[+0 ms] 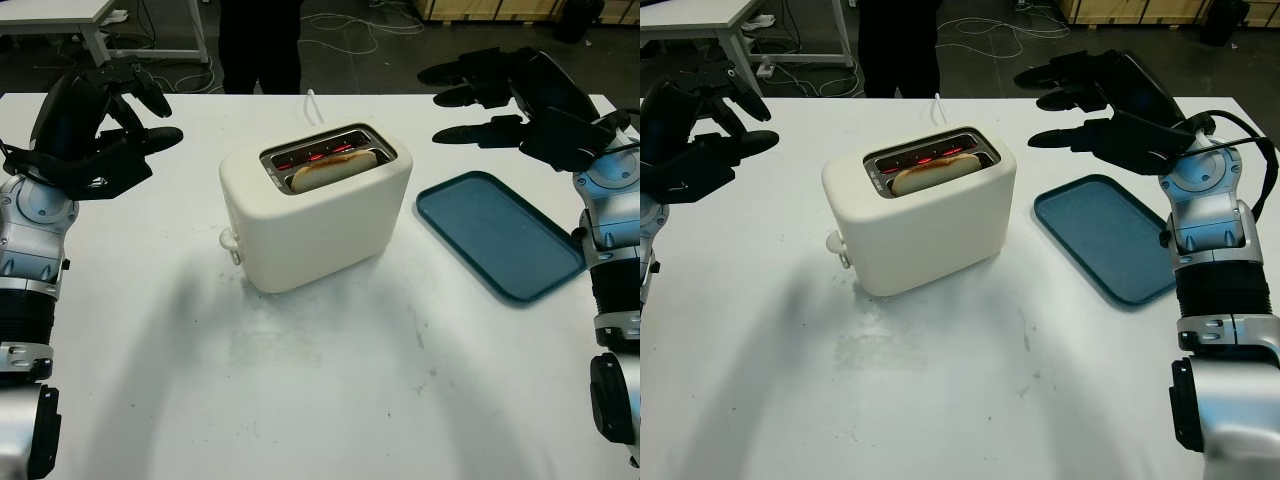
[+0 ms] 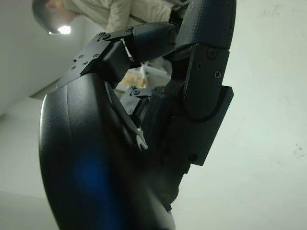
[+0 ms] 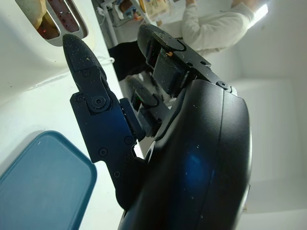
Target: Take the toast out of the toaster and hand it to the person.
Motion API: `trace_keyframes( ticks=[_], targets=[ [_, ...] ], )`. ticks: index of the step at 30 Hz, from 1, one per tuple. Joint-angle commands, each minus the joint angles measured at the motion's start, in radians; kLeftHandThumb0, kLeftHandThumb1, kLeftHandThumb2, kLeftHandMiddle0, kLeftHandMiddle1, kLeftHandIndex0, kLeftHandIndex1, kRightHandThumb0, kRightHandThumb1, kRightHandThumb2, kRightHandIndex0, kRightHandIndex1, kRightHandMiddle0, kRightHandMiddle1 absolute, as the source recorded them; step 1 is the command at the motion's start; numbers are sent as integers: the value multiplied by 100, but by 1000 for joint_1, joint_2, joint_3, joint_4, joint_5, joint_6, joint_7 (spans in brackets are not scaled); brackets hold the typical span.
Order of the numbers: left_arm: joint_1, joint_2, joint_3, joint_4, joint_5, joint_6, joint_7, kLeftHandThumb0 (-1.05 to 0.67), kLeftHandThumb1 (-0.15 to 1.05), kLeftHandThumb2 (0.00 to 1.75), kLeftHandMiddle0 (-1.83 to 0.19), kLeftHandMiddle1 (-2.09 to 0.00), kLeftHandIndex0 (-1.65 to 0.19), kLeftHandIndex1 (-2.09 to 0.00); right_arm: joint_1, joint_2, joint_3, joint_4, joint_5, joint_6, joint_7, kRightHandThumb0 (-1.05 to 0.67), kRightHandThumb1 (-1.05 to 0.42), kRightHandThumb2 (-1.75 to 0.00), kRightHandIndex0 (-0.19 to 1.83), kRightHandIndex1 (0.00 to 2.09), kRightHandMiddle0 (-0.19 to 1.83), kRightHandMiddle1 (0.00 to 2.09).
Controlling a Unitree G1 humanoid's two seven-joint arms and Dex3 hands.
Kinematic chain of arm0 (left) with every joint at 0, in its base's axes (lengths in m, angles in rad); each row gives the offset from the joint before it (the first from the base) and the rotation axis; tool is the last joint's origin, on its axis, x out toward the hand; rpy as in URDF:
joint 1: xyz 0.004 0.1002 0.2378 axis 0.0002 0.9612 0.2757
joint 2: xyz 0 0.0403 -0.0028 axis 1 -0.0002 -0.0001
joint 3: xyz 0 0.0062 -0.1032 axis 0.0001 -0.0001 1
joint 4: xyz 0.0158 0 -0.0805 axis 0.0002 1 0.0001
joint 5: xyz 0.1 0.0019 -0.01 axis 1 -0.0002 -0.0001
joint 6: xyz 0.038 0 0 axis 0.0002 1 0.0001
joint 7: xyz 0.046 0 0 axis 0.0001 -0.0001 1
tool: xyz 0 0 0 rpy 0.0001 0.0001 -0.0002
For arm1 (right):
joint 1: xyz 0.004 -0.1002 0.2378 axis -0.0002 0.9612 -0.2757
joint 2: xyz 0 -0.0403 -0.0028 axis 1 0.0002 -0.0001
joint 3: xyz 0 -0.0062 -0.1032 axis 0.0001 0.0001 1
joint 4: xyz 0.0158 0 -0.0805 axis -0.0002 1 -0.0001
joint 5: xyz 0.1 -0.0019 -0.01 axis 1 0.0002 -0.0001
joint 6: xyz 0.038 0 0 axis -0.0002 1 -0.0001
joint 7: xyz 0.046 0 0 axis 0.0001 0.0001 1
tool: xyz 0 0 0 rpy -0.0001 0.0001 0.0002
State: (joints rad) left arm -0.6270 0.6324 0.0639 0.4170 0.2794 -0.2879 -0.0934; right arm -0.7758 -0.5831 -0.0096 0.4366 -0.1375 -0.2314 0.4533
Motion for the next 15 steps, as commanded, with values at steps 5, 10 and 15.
trace_keyframes(
  ticks=[5,10,15],
  targets=[
    [8,0,3,1,-4,-8,7,-105,92,15,-72,-142,-60,-143,10,1,3,0,3,-8,-4,-55,-76,0,89,1,81,0],
    [7,1,1,0,-1,-7,5,-105,92,16,-73,-142,-60,-143,10,0,3,-2,8,-2,2,-54,-77,0,88,0,80,0],
    [4,-1,1,2,-6,-5,2,-105,92,15,-73,-142,-61,-143,10,0,3,-2,3,-9,-5,-55,-77,0,89,1,81,0]
  ],
)
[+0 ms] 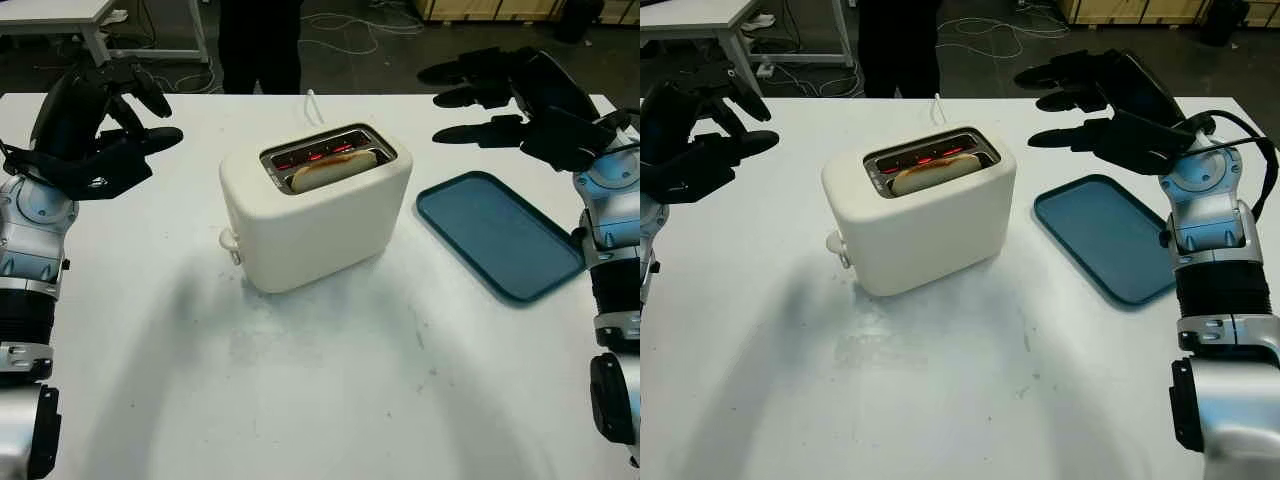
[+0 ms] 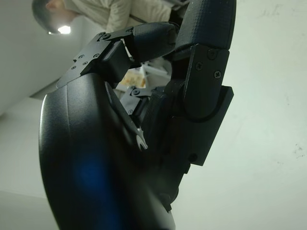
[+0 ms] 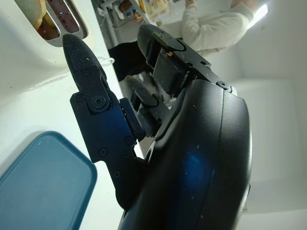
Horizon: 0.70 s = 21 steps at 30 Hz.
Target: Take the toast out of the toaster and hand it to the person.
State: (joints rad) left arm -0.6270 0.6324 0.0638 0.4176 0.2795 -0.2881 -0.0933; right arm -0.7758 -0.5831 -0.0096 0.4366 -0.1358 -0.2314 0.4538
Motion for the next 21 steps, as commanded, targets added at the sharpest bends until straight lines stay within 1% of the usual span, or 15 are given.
trace_keyframes(
  ticks=[1,6,11,18,21],
  targets=[
    [4,-1,1,3,-6,-8,1,-105,92,15,-73,-142,-61,-143,11,1,3,-5,2,-2,-5,-55,-76,0,88,0,81,0],
    [4,1,1,6,-4,-14,6,-105,92,15,-73,-141,-61,-142,11,-1,4,-6,-2,1,-5,-54,-76,0,87,0,79,0],
    [8,-1,3,-6,-7,1,-1,-105,92,15,-71,-142,-59,-144,11,1,3,-13,4,15,1,-54,-76,0,87,0,80,0],
    [6,1,3,13,-7,-25,6,-105,92,16,-72,-141,-59,-143,13,3,2,-17,5,17,-2,-55,-76,0,88,0,80,0],
    [6,2,4,12,-7,-21,2,-105,92,16,-72,-141,-59,-143,14,2,1,-18,7,20,1,-55,-76,0,87,0,80,0]
  ],
)
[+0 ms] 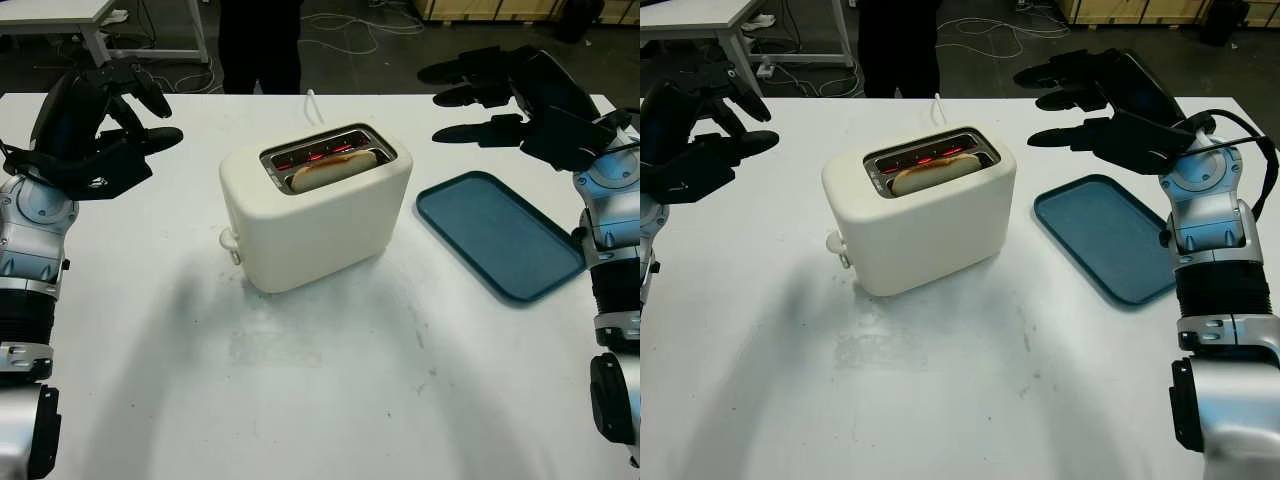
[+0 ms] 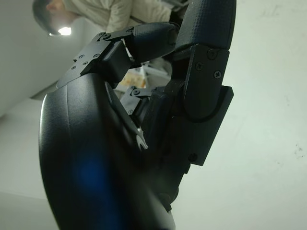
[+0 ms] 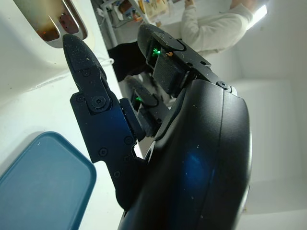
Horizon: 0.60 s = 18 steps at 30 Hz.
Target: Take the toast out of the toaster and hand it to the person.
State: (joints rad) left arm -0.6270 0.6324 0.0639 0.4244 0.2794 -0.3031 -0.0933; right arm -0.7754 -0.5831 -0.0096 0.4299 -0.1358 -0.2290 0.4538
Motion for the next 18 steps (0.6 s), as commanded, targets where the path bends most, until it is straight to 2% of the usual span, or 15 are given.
trace_keyframes(
  ticks=[1,14,18],
  targets=[
    [6,2,3,2,-5,-2,3,-105,92,17,-72,-141,-59,-143,14,1,1,-13,7,22,3,-55,-76,0,87,0,79,0],
    [7,1,8,-3,-12,5,0,-105,92,16,-71,-142,-59,-144,6,2,6,-26,-9,35,-12,-55,-75,0,87,0,80,0],
    [7,2,6,5,-8,-3,4,-105,92,17,-72,-142,-59,-144,-17,4,-2,-8,7,-2,-10,-57,-76,-1,85,0,78,0]
  ],
)
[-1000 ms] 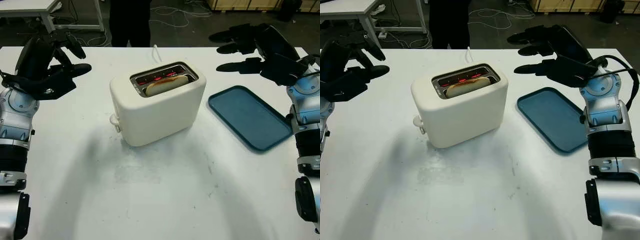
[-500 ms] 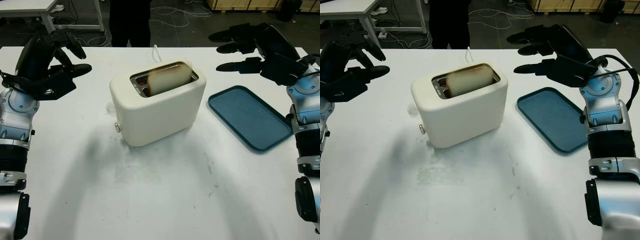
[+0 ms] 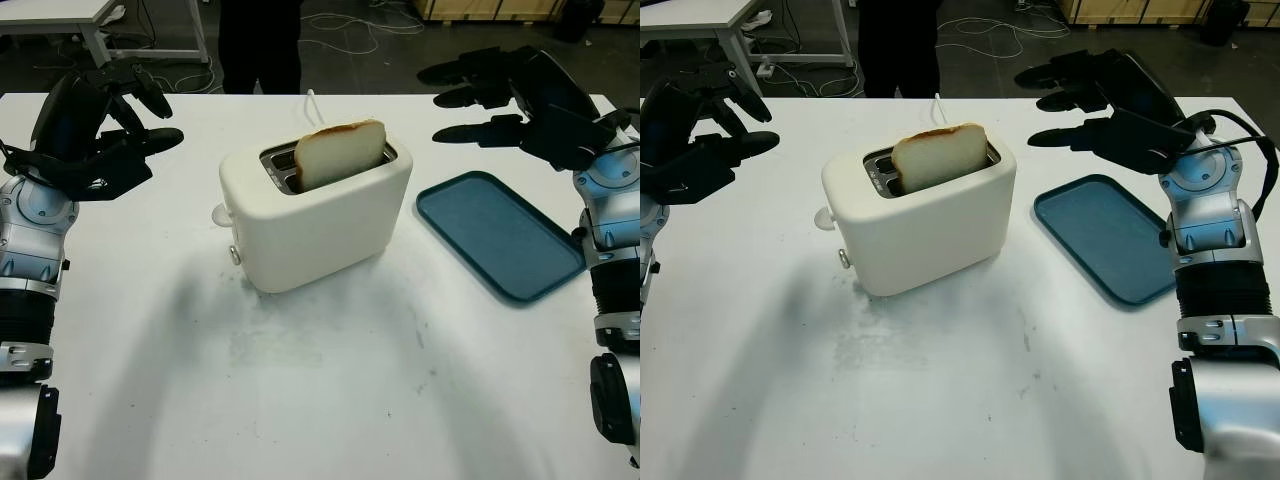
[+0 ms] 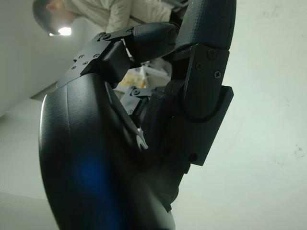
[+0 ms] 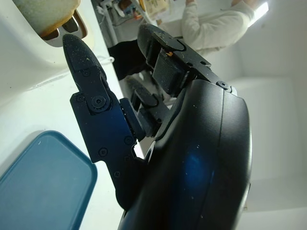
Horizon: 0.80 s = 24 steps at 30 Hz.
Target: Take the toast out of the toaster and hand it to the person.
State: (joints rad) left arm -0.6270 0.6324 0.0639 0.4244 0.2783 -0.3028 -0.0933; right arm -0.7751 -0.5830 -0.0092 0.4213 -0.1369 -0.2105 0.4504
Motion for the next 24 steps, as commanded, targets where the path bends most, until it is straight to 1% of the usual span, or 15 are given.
trace_keyframes(
  ticks=[1,4,6,9,12,15,19,24],
  targets=[
    [8,2,6,3,-6,-2,5,-105,92,17,-72,-142,-59,-143,-26,5,-5,-1,13,-24,-6,-54,-75,-1,85,0,78,0],
    [9,1,7,1,-8,-1,4,-105,92,17,-72,-142,-59,-143,-52,9,-11,-10,33,-19,5,-41,-72,0,83,0,77,0],
    [10,-1,8,5,-12,-5,4,-105,92,16,-72,-141,-59,-142,-74,9,-4,-12,24,-30,-2,-38,-71,0,83,0,77,0],
    [10,-1,7,7,-9,-12,10,-105,92,16,-73,-142,-60,-143,-114,12,21,2,-8,-52,-11,-47,-70,0,85,2,80,1],
    [10,-3,6,3,-8,-4,8,-105,92,17,-72,-142,-60,-143,-162,33,53,25,-16,-75,6,-62,-71,0,89,4,82,2],
    [8,-4,4,4,-6,-4,9,-105,92,17,-71,-142,-59,-143,-193,44,109,10,-74,-105,-3,-69,-73,-1,90,5,83,3],
    [11,-4,4,-1,-5,-1,9,-105,92,17,-72,-143,-59,-144,-216,70,165,3,-126,-145,-3,-66,-69,0,91,8,85,3],
    [17,-7,7,-12,-8,11,10,-105,92,16,-71,-143,-60,-144,-236,98,225,3,-175,-150,11,-61,-63,0,88,9,85,3]
  ],
)
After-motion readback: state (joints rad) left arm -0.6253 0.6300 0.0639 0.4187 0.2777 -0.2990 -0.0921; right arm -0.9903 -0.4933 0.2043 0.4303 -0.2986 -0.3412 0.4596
